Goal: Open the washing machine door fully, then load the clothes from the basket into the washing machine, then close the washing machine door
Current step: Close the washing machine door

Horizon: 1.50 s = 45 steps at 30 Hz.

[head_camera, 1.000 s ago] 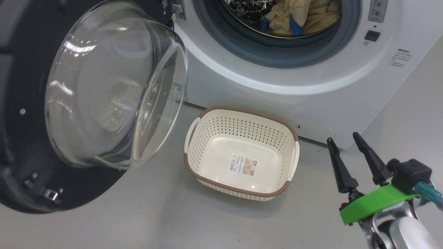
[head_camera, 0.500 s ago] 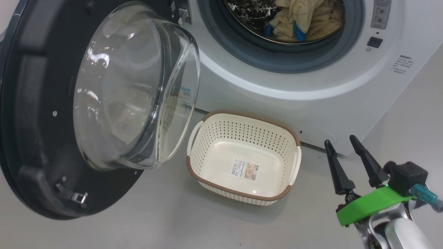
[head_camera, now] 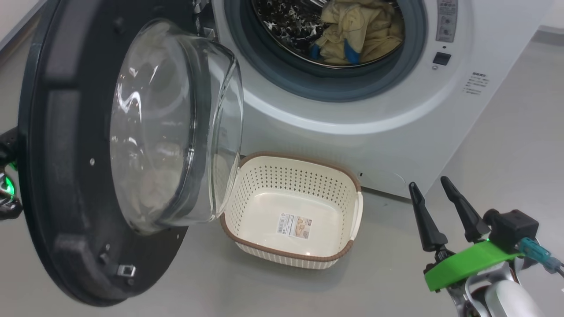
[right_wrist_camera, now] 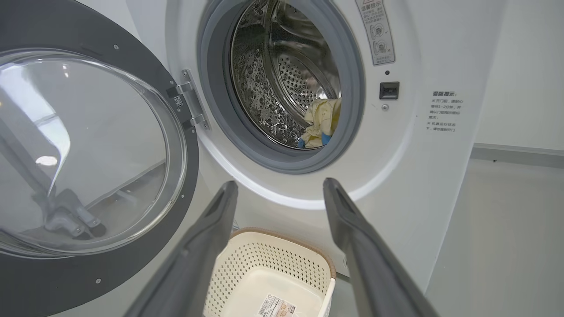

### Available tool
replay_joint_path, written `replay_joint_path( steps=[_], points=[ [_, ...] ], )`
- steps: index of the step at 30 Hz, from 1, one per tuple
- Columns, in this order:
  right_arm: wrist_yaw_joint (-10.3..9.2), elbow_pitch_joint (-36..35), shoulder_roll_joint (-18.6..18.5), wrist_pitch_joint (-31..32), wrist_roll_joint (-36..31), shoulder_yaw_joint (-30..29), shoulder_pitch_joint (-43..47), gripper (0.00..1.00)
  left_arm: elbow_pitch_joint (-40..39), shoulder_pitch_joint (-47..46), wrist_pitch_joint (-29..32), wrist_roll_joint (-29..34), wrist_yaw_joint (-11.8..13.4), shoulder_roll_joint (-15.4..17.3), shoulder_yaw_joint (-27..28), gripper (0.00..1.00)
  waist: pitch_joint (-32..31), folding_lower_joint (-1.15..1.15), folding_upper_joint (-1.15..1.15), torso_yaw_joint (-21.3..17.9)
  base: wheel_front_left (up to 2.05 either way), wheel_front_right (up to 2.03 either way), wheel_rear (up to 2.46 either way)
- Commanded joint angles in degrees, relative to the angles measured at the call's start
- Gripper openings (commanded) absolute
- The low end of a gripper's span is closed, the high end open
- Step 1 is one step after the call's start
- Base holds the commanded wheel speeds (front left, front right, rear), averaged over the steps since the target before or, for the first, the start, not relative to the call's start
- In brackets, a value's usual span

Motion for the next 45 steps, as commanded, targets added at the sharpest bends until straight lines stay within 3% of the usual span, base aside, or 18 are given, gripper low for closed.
replay_joint_path(
  steps=[1,8,14,23,34,45],
  points=[
    [0.0,-1.7,-0.2,-0.7,0.3,0.9,-1.5,1.0,-2.7,-1.5,0.7,-0.7,-0.3,1.7,1.2,0.0,-0.4,0.0,0.0,-0.7,0.0,0.0,0.0],
    [0.0,-1.5,0.1,-0.9,0.4,1.2,-1.5,1.0,-4.2,-1.7,0.3,-0.8,0.2,0.2,0.5,0.0,-0.5,0.0,0.0,-3.0,0.0,0.0,0.0],
    [0.0,-1.0,0.2,-1.3,0.5,1.3,-1.5,1.0,-3.9,-2.9,-2.5,0.0,-0.5,-3.2,-0.7,0.0,-0.5,0.0,0.0,-5.3,0.0,0.0,0.0],
    [0.0,-0.6,0.2,-1.5,0.6,1.4,-1.9,1.0,-2.5,-5.0,-6.4,0.3,-3.5,-8.2,-2.3,0.0,-0.2,0.0,0.0,-7.4,0.0,0.0,0.0],
    [0.0,0.0,0.2,-1.4,0.8,2.1,-3.0,1.0,3.0,-8.2,-16.3,2.3,-8.2,-15.7,-3.3,0.0,0.5,0.0,0.0,-10.3,0.0,0.0,0.0],
    [0.0,-0.2,0.0,-1.3,0.6,1.6,-3.5,1.0,5.0,-9.6,-24.5,2.4,-8.9,-18.0,-4.1,0.0,2.0,0.0,0.0,-15.8,0.0,0.0,0.0]
  ],
)
